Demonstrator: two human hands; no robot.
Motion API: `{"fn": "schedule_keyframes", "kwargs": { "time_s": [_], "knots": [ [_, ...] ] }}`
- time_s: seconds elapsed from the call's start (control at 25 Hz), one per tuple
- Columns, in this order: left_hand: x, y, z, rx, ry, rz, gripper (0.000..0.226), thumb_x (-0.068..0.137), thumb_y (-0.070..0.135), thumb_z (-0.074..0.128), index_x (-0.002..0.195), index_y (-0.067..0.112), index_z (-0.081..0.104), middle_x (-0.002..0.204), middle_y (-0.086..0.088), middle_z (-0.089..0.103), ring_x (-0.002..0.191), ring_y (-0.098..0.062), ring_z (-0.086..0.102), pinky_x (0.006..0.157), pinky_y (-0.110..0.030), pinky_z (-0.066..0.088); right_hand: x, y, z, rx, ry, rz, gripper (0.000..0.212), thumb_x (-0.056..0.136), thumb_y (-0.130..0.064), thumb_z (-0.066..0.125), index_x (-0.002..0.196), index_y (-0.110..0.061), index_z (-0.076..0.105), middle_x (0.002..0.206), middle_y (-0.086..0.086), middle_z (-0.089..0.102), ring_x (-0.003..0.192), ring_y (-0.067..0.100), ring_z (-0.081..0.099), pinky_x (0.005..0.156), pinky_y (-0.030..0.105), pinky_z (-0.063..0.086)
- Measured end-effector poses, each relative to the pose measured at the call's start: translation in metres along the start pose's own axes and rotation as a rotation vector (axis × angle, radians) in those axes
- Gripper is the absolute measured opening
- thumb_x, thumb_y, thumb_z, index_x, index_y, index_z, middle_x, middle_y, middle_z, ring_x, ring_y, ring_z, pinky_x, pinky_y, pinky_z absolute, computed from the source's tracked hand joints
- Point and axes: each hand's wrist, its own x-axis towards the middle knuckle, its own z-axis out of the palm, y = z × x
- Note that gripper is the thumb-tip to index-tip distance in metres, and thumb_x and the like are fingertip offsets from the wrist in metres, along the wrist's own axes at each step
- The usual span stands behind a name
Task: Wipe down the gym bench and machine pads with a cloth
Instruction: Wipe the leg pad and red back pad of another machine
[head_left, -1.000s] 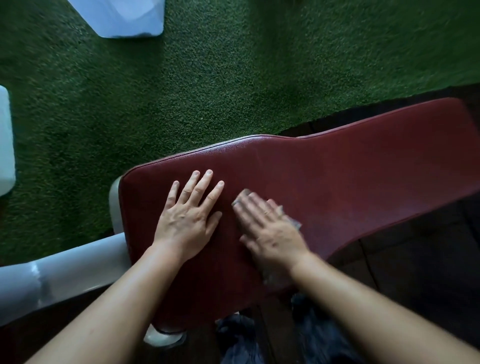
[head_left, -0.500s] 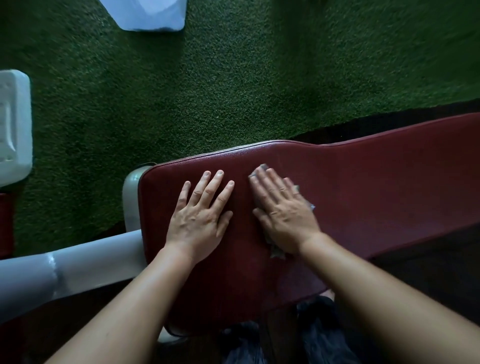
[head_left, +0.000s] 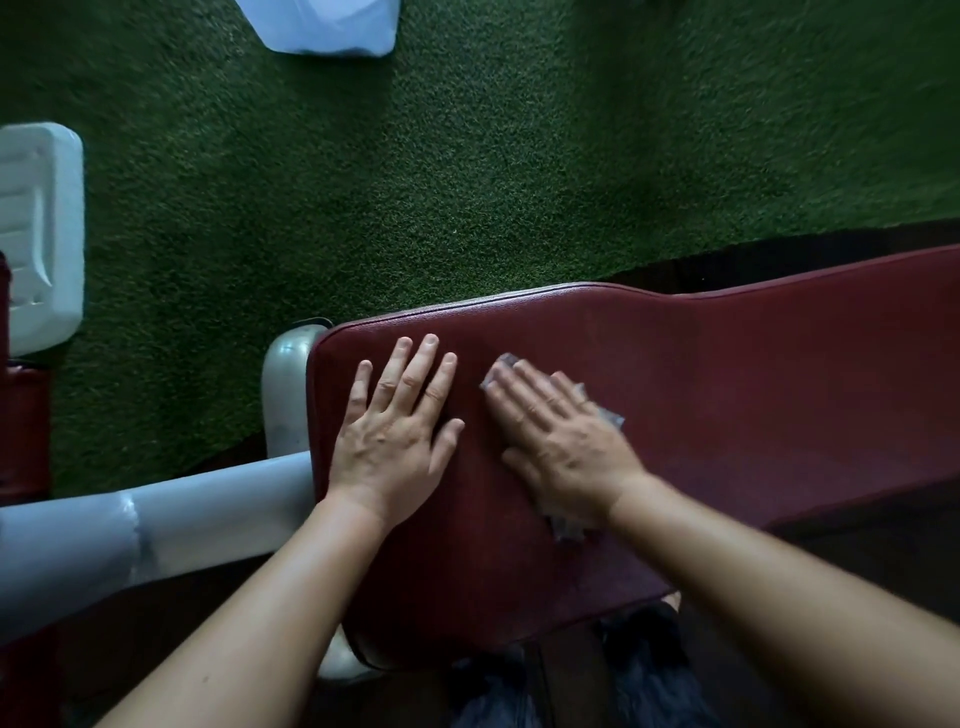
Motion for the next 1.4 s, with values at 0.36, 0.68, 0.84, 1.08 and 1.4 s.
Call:
{"fn": "schedule_keyframes", "kwargs": {
  "time_s": [0.36, 0.68, 0.84, 1.08, 1.4],
  "knots": [
    [-0.011, -0.027, -0.006, -0.084, 0.027, -0.291, 0.069, 0.099, 0.05, 0.033, 0.163, 0.026, 0.028, 0.173, 0.002, 0.013, 0.16, -0.019, 0.007, 0.127, -0.054, 0.008, 0.04, -0.07, 0.003, 0.079, 0.02, 0.178, 0.074, 0.101, -0.048, 0.035, 0.165, -0.013, 0.016, 0.173, 0.006, 0.004, 0.16, 0.022, 0.001, 0.129, 0.046, 0.008],
    [-0.034, -0.042, -0.005, -0.219, 0.052, -0.343, 0.067, 0.1, 0.049, 0.036, 0.163, 0.029, 0.027, 0.174, 0.007, 0.009, 0.16, -0.016, 0.002, 0.126, -0.049, 0.007, 0.073, 0.013, -0.018, 0.072, 0.07, 0.553, 0.077, 0.099, -0.051, 0.022, 0.165, -0.015, 0.009, 0.174, 0.005, 0.002, 0.16, 0.02, -0.003, 0.129, 0.045, 0.003],
    [-0.042, -0.036, -0.002, -0.229, 0.065, -0.368, 0.069, 0.099, 0.05, 0.036, 0.163, 0.027, 0.027, 0.174, 0.004, 0.01, 0.16, -0.018, 0.003, 0.125, -0.05, 0.011, 0.024, -0.087, 0.007, 0.072, -0.028, 0.17, 0.076, 0.101, -0.048, 0.035, 0.165, -0.016, 0.012, 0.173, 0.003, 0.0, 0.16, 0.021, -0.004, 0.129, 0.044, 0.005],
    [-0.076, -0.023, 0.0, -0.249, 0.002, -0.373, 0.072, 0.099, 0.052, 0.033, 0.165, 0.028, 0.019, 0.174, 0.007, -0.001, 0.159, -0.014, -0.007, 0.128, -0.05, 0.009, -0.038, 0.005, 0.0, 0.01, 0.019, 0.361, 0.071, 0.101, -0.048, 0.032, 0.165, -0.018, 0.017, 0.172, 0.0, 0.009, 0.16, 0.018, 0.005, 0.126, 0.049, 0.016],
    [-0.115, 0.002, 0.006, -0.33, 0.126, -0.497, 0.075, 0.101, 0.049, 0.035, 0.165, 0.014, 0.018, 0.173, -0.006, 0.008, 0.16, -0.025, 0.009, 0.127, -0.046, 0.016, -0.075, -0.133, 0.033, 0.015, -0.039, -0.106, 0.074, 0.1, -0.048, 0.043, 0.164, -0.017, 0.023, 0.172, 0.005, 0.016, 0.159, 0.024, 0.011, 0.125, 0.047, 0.015]
  ]
}}
